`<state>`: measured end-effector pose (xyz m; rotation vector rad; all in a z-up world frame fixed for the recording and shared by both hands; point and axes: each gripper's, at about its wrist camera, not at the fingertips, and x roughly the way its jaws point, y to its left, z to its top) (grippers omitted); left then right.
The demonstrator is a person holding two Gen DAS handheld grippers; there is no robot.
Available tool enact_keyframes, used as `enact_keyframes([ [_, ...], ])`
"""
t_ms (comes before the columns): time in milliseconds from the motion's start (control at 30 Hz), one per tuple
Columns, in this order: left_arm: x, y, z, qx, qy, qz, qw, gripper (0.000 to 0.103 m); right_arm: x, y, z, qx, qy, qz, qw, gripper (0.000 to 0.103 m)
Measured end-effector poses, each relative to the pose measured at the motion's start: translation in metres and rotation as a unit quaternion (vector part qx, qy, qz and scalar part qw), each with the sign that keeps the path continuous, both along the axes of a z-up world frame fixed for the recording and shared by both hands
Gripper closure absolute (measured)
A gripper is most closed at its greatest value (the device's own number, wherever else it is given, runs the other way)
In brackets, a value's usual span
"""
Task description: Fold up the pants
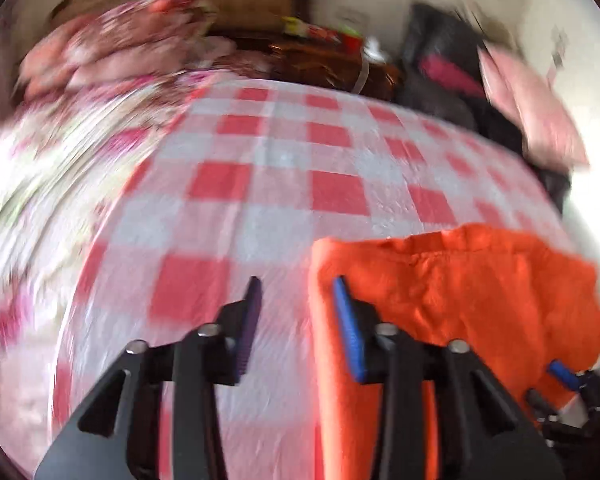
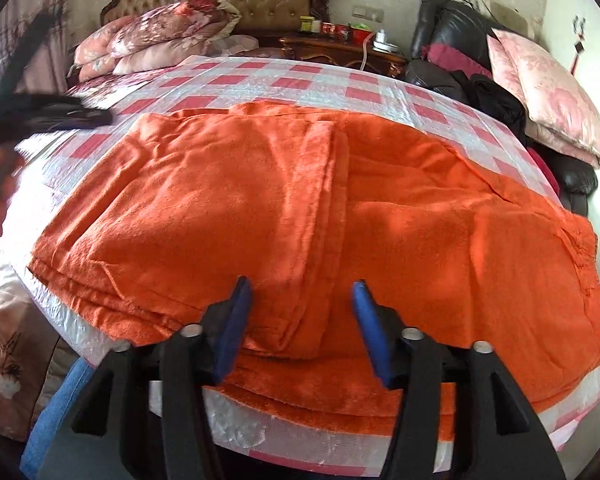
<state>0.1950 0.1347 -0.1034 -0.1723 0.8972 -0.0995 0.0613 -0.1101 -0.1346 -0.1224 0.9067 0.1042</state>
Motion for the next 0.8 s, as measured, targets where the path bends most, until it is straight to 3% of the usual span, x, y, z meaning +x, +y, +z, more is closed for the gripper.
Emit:
enact_keyframes([
  [100,-0.046,0.016,-0.004,-0.043,-0.006,0.015,0.9989,0.066,-0.003,-0.003,0.008,0.012,0.0,-0.016,1.0,0.044],
  [200,-0.091,0.009,-0.008,-0.046,-0.017,-0.002,0.9988,0.066,-0.013,0.015,0.019,-0.015,-0.043,0.01,0.999,0.044],
  [300,-0.12,-0.015,-0.015,0.006,-0.02,-0.029,0.9994,0.066,-0.011,0.028,0.012,-0.034,-0.026,0.02,0.999,0.044],
  [433,-0.13,-0.037,-0.03,0.062,-0.009,-0.048,0.9968,0.065,-0.011,0.032,0.004,-0.05,-0.012,0.011,0.999,0.042],
  [567,-0.134,-0.039,-0.035,0.079,-0.018,-0.038,0.996,0.059,-0.011,0.028,0.002,-0.039,-0.006,0.001,0.999,0.041],
  [733,-0.132,-0.028,-0.035,0.042,-0.011,-0.024,0.9988,0.056,-0.01,0.027,0.001,-0.034,-0.004,0.001,0.999,0.041],
  [800,-0.135,-0.023,-0.034,0.005,-0.008,-0.023,0.9997,0.056,-0.009,0.026,0.001,-0.031,-0.004,0.0,1.0,0.04],
])
